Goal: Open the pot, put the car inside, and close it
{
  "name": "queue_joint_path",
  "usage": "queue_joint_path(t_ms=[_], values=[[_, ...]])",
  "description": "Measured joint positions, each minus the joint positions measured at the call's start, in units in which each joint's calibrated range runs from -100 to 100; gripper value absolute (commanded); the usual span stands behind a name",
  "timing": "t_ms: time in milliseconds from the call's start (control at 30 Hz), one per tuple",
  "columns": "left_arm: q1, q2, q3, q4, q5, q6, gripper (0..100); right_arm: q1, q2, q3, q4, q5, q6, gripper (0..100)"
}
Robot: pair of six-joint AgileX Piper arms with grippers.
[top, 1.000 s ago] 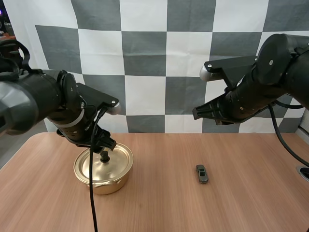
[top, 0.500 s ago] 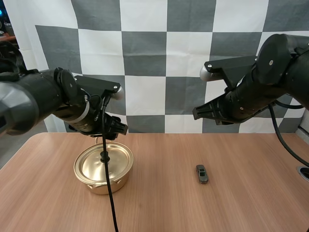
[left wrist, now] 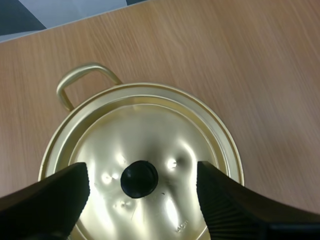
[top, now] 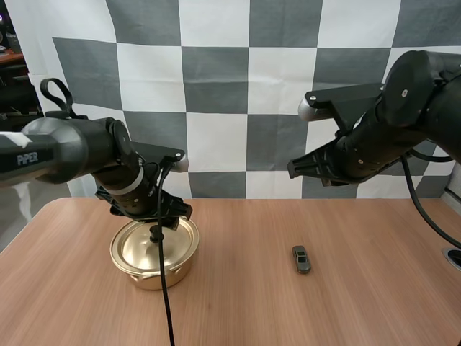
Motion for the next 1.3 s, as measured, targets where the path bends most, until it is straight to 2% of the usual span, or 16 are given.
queue_joint_path(t_ms=[333, 800, 833, 867, 967, 1000, 1300], values=[[0.0, 7.9, 0.0, 2.06, -2.29, -0.13, 100, 0.0, 0.0, 0.0, 0.0, 0.18, 0.0, 0], [0.0, 8.85, 0.0, 1.93, -4.48, 0.81, 100, 0.0, 0.0, 0.0, 0.0, 0.18, 0.0, 0], [0.0, 8.85, 0.0, 1.93, -4.48, 1.09, 98, 0.0, 0.0, 0.0, 0.0, 0.18, 0.0, 0], [0.0, 8.85, 0.0, 1.93, -4.48, 1.32, 81, 0.0, 0.0, 0.0, 0.0, 0.18, 0.0, 0], [0.0, 8.85, 0.0, 2.06, -3.8, 1.15, 5, 0.0, 0.0, 0.0, 0.0, 0.18, 0.0, 0], [0.0, 8.85, 0.0, 2.17, -3.61, 0.48, 1, 0.0, 0.0, 0.0, 0.0, 0.18, 0.0, 0], [0.0, 8.7, 0.0, 2.14, -3.24, -0.73, 1, 0.0, 0.0, 0.0, 0.0, 0.18, 0.0, 0]])
